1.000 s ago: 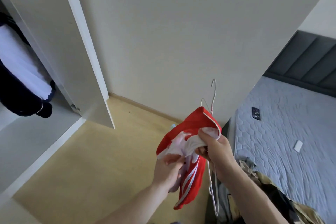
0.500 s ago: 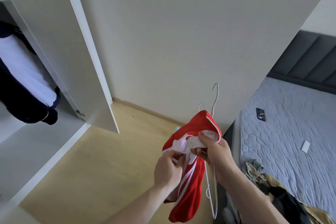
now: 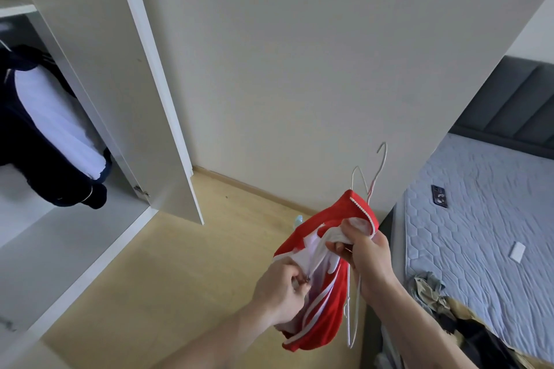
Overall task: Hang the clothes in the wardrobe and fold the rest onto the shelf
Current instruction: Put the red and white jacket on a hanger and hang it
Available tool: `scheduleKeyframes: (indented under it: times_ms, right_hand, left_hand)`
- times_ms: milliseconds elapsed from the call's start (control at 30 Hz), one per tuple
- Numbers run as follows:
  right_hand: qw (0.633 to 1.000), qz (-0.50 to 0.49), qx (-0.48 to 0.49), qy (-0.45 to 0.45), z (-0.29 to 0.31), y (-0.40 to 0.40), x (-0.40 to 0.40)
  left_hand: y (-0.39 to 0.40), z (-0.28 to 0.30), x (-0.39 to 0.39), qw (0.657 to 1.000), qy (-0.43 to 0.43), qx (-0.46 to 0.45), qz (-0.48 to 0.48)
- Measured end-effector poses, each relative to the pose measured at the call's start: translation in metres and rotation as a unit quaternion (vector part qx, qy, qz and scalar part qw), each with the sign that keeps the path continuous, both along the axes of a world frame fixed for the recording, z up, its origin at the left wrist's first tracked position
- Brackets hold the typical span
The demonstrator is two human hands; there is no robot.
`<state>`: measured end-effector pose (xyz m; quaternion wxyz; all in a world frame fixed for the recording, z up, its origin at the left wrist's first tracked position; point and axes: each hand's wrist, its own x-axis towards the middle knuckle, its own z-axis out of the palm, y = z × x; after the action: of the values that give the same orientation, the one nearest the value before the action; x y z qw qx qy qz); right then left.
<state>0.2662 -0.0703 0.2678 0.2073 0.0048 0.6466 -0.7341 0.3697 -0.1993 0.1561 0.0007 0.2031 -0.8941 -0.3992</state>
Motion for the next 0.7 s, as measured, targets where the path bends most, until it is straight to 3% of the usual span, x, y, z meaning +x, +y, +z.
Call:
scheduleKeyframes:
  times_ms: [100,233,433,500,600,700]
  right_hand:
    - [0.999,-0.001,-0.006,0.037,-0.002,-0.003,0.006]
    - [0.997,0.001,0.009,0.077,-0.005,0.0,0.005]
    - [0.981,-0.001,0.112,0.158,-0.014,0.003,-0.01]
    - [0.979,-0.026,0.11,0.171,-0.011,0.003,-0.017]
    - [0.978,-0.055,0.079,0.183,-0.008,0.004,-0.02]
    - [0.978,-0.039,0.048,0.199,-0.012,-0.001,-0.008]
  left_hand:
    - [-0.003,-0.005,0.001,0.999,0.012,0.049,-0.019]
    - [-0.008,-0.004,0.004,0.994,-0.034,0.096,-0.043]
    - [0.004,-0.008,0.025,0.989,0.01,-0.031,-0.146]
    - [0.018,-0.01,0.032,0.992,0.057,-0.016,-0.113]
    - [0.027,-0.009,0.034,0.988,0.119,0.099,-0.009]
    - [0.026,-0.004,0.025,0.989,0.064,0.13,0.004]
